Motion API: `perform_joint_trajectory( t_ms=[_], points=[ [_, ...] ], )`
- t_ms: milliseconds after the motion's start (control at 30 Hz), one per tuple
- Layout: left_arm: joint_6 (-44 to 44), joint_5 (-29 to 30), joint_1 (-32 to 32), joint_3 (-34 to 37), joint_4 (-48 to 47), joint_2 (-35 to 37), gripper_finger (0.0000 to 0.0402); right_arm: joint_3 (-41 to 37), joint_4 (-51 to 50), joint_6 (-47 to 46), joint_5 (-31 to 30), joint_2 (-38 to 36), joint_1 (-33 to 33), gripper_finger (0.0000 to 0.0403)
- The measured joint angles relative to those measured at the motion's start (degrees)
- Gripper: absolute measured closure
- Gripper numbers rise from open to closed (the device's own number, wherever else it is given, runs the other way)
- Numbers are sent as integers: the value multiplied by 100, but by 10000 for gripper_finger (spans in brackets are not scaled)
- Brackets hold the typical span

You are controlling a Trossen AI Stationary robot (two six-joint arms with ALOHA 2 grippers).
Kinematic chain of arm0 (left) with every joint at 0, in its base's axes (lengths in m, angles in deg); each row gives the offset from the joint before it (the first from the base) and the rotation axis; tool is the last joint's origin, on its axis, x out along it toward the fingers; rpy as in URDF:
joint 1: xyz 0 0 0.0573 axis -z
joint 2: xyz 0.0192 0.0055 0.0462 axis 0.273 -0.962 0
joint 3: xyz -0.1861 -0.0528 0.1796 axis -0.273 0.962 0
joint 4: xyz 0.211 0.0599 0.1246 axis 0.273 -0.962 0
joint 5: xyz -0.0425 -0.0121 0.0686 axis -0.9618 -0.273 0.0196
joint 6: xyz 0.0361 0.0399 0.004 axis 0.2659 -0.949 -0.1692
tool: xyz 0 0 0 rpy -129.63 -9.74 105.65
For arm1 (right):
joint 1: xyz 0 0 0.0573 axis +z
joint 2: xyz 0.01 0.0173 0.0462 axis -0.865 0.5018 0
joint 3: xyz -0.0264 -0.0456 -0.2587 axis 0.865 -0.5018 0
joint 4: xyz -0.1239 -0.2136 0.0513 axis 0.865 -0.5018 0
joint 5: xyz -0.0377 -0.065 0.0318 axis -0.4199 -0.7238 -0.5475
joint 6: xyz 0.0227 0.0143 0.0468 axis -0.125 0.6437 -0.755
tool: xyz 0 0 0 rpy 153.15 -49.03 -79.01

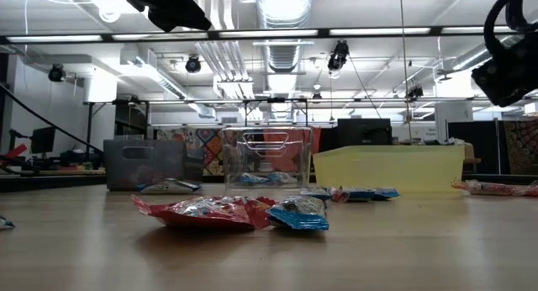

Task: Sort candy
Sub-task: Put the white chocolate into the transparent bin

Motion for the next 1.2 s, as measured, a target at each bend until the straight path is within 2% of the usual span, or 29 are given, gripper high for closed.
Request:
perform_joint_trajectory(
  t_ms=[767, 867, 1067, 1200],
  points=[
    [4, -1, 0, 0, 1, 0, 293, -242, 306, -10, -356, -12, -39, 260],
    [4, -2, 0, 0, 1, 0, 293, -242, 325, -4, -354, -12, -48, 283],
    [-9, -2, 0, 0, 1, 0, 293, -235, 330, 74, -379, -15, -66, 372],
    [-11, -2, 0, 0, 1, 0, 293, -237, 326, 95, -404, -55, -70, 380]
  ],
)
